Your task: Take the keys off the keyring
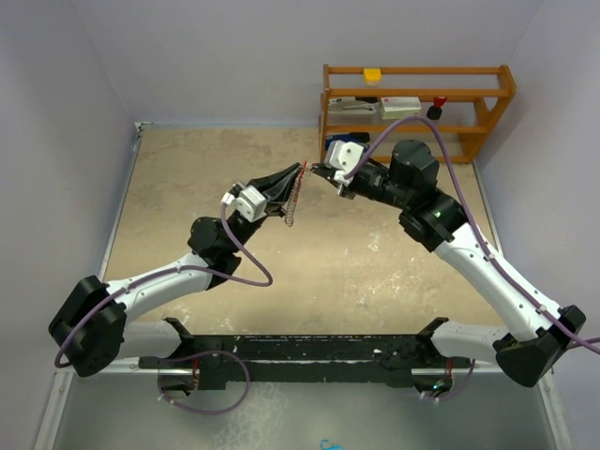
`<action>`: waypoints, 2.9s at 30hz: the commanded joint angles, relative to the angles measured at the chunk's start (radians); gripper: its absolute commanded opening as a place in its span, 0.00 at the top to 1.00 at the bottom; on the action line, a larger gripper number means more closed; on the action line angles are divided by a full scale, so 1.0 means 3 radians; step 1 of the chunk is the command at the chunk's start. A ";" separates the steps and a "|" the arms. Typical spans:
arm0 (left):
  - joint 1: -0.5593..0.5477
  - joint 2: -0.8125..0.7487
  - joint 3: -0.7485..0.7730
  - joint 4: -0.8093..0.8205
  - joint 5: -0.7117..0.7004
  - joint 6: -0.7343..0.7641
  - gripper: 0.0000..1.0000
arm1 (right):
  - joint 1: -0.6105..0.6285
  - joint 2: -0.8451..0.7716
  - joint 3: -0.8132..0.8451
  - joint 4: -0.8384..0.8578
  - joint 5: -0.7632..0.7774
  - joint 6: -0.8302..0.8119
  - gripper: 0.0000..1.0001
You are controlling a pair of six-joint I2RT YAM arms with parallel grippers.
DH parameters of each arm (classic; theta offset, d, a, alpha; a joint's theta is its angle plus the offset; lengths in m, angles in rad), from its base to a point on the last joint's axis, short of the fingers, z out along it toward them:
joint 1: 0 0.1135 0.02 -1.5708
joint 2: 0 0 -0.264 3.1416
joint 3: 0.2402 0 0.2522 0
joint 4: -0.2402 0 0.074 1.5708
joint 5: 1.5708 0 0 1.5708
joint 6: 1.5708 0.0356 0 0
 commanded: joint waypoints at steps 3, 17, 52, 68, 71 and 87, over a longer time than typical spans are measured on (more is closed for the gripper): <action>0.0060 -0.0190 -0.0061 0.0301 -0.0175 0.0097 1.00 | -0.0005 -0.0016 0.0085 0.0574 -0.0227 0.0575 1.00; 0.0061 -0.0254 -0.0238 0.0748 -0.0054 0.0108 1.00 | -0.0005 0.0101 0.0099 0.0889 -0.0505 0.1168 1.00; 0.0060 -0.0516 -0.0362 0.1123 0.0042 0.0164 1.00 | -0.0009 0.0330 0.0043 0.1155 -0.0865 0.1543 1.00; 0.0063 -0.0545 -0.0393 0.1043 -0.0013 0.0176 1.00 | -0.0005 0.0245 0.0046 0.1142 -0.0855 0.1500 1.00; 0.0060 -0.0552 -0.0382 0.1016 0.0016 0.0174 1.00 | -0.0006 0.0238 0.0054 0.1137 -0.0819 0.1470 1.00; 0.0063 -0.0642 -0.0255 0.0339 0.0316 0.0466 1.00 | -0.0005 0.0384 0.0676 0.0356 -0.0929 0.1427 1.00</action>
